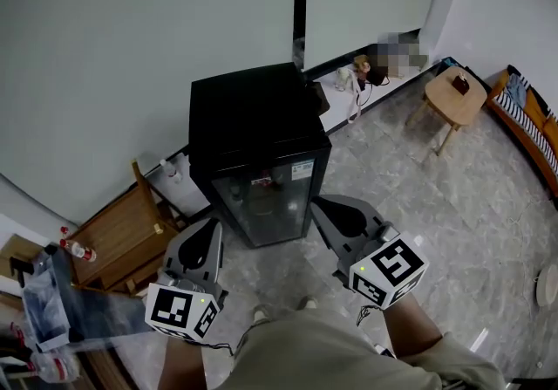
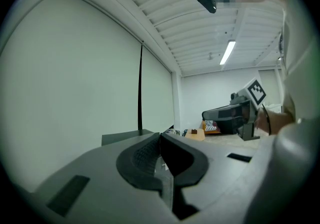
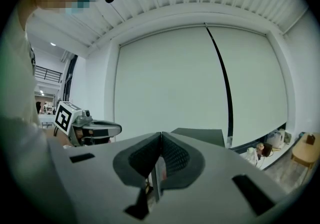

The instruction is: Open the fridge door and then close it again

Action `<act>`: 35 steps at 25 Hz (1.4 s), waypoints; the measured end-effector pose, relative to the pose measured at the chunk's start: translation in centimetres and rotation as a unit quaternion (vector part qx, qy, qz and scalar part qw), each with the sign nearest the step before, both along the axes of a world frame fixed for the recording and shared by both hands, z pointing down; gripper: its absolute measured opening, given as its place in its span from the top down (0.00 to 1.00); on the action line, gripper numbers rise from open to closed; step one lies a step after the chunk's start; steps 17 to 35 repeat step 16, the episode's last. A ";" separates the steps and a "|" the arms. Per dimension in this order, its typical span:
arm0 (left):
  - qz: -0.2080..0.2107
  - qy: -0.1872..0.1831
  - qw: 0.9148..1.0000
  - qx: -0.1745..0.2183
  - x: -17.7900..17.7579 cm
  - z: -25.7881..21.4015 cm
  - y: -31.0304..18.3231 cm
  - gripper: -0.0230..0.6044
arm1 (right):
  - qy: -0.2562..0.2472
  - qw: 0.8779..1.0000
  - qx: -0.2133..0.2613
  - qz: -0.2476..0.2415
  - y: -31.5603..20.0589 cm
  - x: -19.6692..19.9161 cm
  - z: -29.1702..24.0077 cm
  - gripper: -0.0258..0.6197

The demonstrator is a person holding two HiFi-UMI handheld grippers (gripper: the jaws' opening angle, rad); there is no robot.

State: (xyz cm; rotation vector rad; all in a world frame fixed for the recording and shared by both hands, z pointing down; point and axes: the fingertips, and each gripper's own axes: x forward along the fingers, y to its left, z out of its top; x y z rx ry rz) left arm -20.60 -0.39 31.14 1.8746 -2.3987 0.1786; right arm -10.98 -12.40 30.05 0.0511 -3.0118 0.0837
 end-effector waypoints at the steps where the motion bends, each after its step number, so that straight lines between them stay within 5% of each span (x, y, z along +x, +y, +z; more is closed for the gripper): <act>1: -0.002 -0.001 1.000 0.000 -0.1 0.0 0.0 0.95 | -0.001 1.000 0.005 0.000 -0.1 -0.1 -0.1 0.96; 35: 0.003 -0.006 1.000 -0.001 0.2 -0.4 -2.0 0.95 | -0.006 1.000 0.020 -0.005 -1.6 0.3 -0.4 0.96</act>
